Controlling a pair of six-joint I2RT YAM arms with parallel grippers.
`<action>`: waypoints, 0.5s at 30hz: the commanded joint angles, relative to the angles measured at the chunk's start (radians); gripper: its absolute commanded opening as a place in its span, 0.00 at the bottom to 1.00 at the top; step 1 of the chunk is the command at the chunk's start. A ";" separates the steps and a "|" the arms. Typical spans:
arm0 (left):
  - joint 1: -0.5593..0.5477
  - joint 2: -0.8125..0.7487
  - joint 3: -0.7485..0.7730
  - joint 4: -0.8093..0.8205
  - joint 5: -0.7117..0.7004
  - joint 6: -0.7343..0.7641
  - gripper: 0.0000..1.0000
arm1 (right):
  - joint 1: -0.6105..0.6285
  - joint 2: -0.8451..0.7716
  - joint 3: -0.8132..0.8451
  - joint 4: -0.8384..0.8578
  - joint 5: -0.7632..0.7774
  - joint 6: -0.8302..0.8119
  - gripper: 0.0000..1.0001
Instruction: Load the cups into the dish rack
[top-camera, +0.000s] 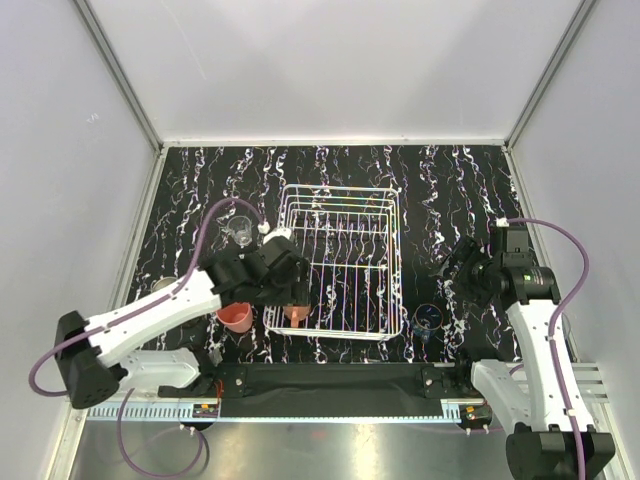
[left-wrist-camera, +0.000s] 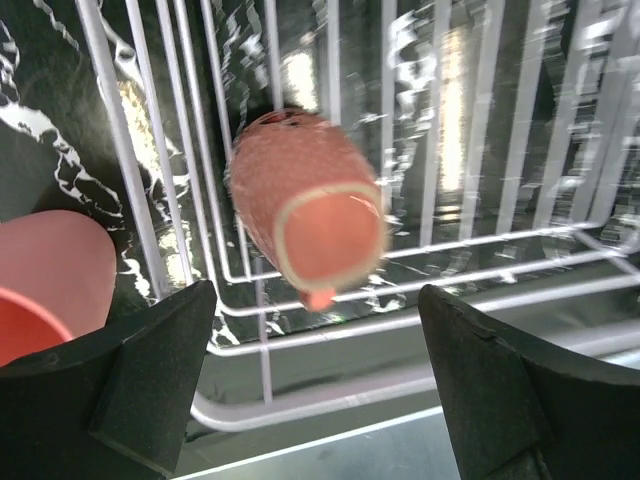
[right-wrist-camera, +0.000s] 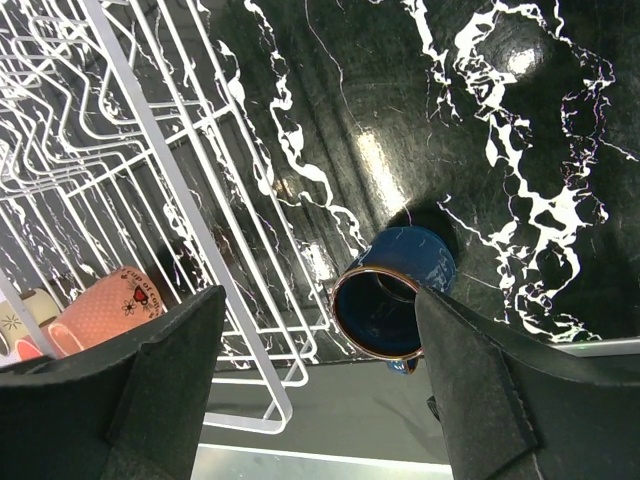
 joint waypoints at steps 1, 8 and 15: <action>0.000 -0.096 0.089 0.017 0.022 0.022 0.88 | 0.002 0.021 0.029 0.006 -0.002 -0.017 0.83; 0.035 -0.145 0.242 -0.075 -0.137 0.120 0.85 | 0.002 0.041 0.023 0.035 -0.026 -0.026 0.84; 0.380 -0.065 0.397 -0.115 -0.002 0.287 0.83 | 0.002 0.046 0.023 0.040 -0.045 -0.032 0.87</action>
